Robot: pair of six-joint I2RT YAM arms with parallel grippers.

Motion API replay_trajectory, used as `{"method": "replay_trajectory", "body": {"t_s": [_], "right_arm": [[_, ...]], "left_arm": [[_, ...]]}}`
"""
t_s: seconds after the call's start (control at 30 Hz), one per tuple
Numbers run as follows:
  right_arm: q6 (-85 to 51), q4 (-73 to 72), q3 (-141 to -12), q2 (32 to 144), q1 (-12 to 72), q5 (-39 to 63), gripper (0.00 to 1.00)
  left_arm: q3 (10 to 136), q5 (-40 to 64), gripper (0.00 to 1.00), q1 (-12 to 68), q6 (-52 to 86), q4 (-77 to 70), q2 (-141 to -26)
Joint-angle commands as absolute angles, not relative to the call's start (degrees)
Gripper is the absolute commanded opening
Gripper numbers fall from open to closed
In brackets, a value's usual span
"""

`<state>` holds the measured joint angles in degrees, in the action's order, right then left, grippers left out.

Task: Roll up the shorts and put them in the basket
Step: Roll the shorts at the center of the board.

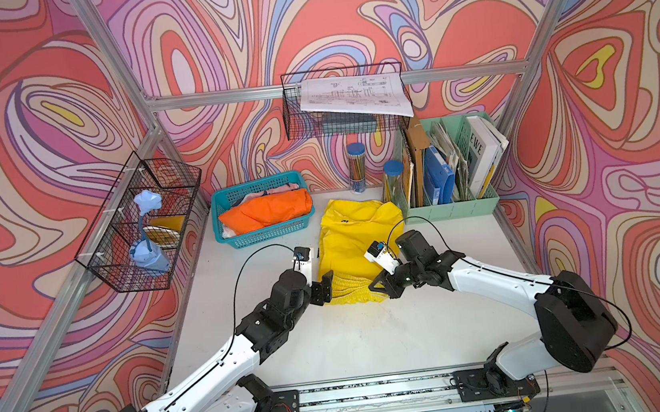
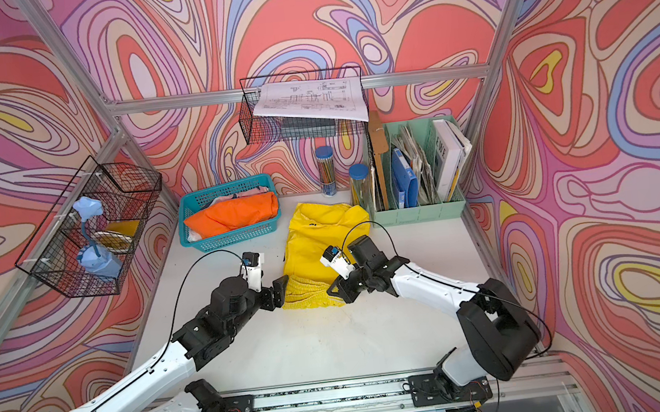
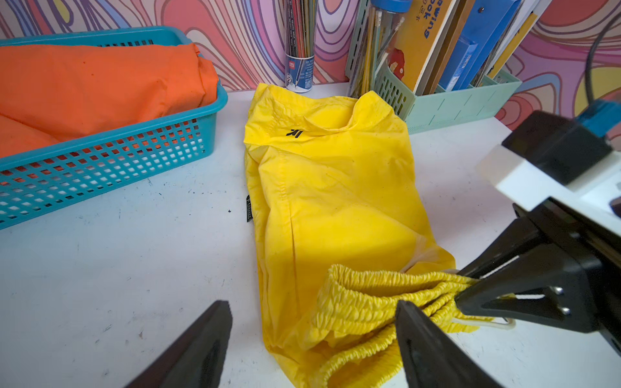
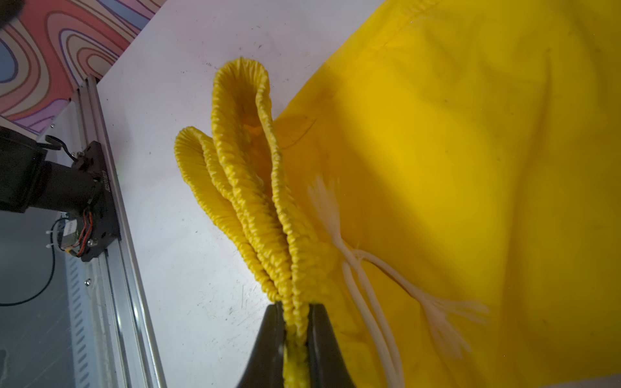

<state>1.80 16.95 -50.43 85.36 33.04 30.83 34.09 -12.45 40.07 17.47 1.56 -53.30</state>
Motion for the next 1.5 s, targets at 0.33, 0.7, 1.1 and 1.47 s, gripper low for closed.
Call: {"method": "replay_trajectory", "body": {"t_s": [0.33, 0.7, 1.1, 1.47], "right_arm": [[-17.7, 11.6, -45.8, 91.2, 28.1, 33.9, 0.00], [-18.8, 12.0, -47.9, 97.9, 24.4, 36.5, 0.00], [-15.1, 14.8, -50.0, 101.1, 20.4, 43.7, 0.00], [-11.2, 18.3, -51.8, 104.0, 20.2, 46.9, 0.00]], "left_arm": [[35.7, -17.1, 0.80, 46.2, 8.7, 1.5, -57.9], [37.6, -12.8, 0.91, 54.1, -15.2, 2.9, -60.4], [41.5, -7.0, 0.93, 54.8, -37.8, 13.3, -67.5], [40.1, -6.1, 0.93, 55.2, -45.9, 0.9, -76.6]]}}
